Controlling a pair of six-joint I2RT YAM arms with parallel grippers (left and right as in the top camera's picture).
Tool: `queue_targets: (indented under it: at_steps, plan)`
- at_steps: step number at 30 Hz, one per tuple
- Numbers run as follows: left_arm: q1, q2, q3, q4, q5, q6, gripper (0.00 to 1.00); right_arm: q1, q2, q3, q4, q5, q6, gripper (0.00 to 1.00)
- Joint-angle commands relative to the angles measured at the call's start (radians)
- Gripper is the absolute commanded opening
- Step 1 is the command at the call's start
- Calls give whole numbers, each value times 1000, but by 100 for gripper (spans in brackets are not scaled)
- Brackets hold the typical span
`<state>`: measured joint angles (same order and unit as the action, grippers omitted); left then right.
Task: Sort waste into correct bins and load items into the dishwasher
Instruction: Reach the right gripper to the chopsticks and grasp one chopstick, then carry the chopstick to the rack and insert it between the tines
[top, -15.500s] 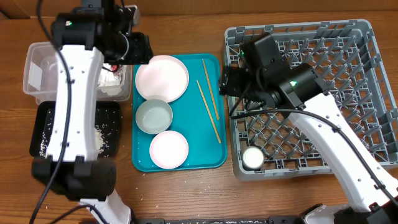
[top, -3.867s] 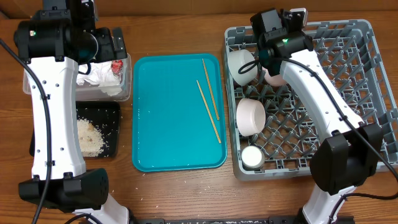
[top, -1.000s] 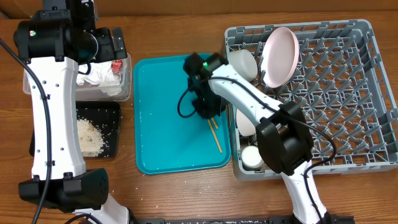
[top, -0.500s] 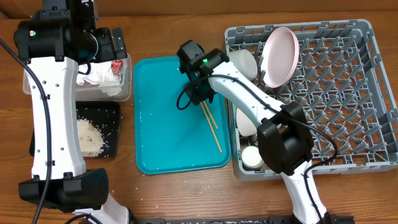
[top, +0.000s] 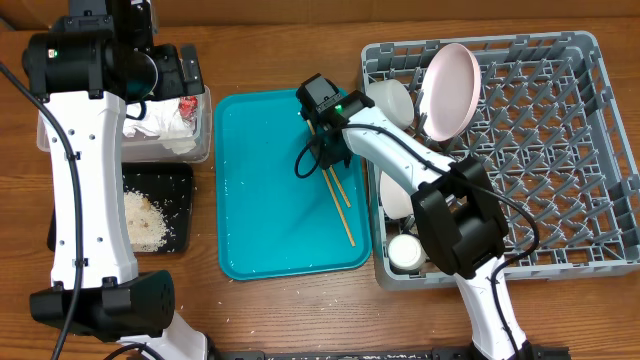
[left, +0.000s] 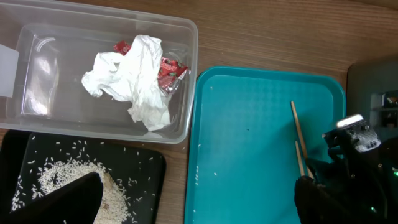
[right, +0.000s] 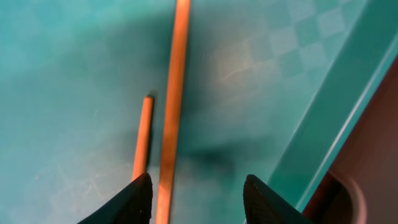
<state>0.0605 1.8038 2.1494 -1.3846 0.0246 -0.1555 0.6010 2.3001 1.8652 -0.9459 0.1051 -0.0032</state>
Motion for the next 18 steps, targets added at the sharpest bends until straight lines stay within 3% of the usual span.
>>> queue_targets:
  at_steps: [1, 18]
  plan:
    - [-2, 7, 13, 1, -6, -6, 100, -10, 4, -1, 11, 6, 0, 49]
    - [-2, 7, 13, 1, -6, -6, 100, -7, 70, -1, -63, -45, 0, 48]
